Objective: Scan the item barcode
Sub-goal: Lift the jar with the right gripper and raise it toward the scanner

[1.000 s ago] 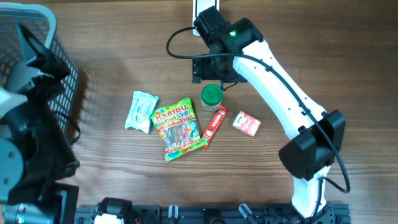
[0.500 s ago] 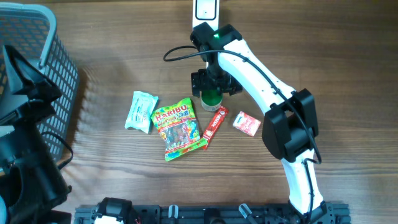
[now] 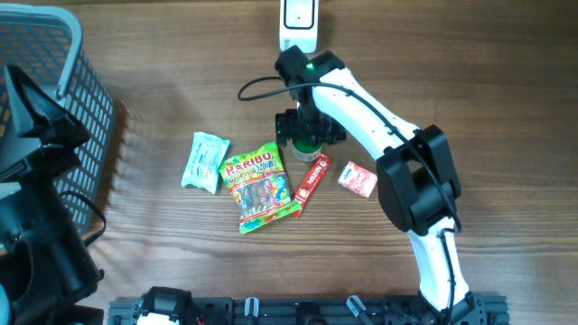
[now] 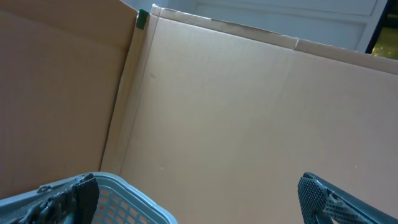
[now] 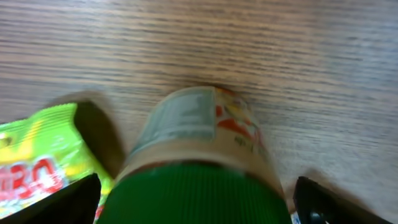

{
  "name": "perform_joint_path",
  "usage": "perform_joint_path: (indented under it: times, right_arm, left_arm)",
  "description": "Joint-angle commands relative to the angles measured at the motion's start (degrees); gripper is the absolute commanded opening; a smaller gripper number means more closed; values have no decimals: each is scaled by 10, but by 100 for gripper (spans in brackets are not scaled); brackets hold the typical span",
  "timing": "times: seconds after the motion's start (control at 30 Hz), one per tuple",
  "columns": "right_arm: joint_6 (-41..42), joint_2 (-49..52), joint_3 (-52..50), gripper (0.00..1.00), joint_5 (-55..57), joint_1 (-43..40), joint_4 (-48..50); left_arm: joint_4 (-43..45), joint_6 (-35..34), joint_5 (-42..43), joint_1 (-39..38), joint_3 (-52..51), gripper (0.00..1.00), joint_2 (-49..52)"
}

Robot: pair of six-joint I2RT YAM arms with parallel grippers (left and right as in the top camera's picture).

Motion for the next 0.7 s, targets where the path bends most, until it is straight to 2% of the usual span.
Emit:
perform_joint_path:
  times: [0.0,0.17,0.2,0.23,0.27,0.33,0.6,0.67]
  right_arm:
    - [0,19,-40,100,-9,2,17]
    - [5,19,-64,100,-9,2,31]
    - [13,19,-65,95,-6,2,31]
    - [13,19,-65,84,-7,2,33]
    - [13,19,-65,78,-7,2,37]
    - [11,19,-64,71,-7,2,43]
    - [8,19,-62,62,-7,0,51]
    - [-17,19,-52,56,-11,0,37]
  left_arm:
    - [1,9,7,-1,5,100,0]
    - [1,9,7,-1,5,100,0]
    - [1,9,7,-1,5,100,0]
    - [1,9,7,-1,5,100,0]
    - [1,9,7,-1,5,100,0]
    - [1,9,7,-1,5,100,0]
    - [1,9,7,-1,5,100,0]
    - [1,9,7,-1,5,100,0]
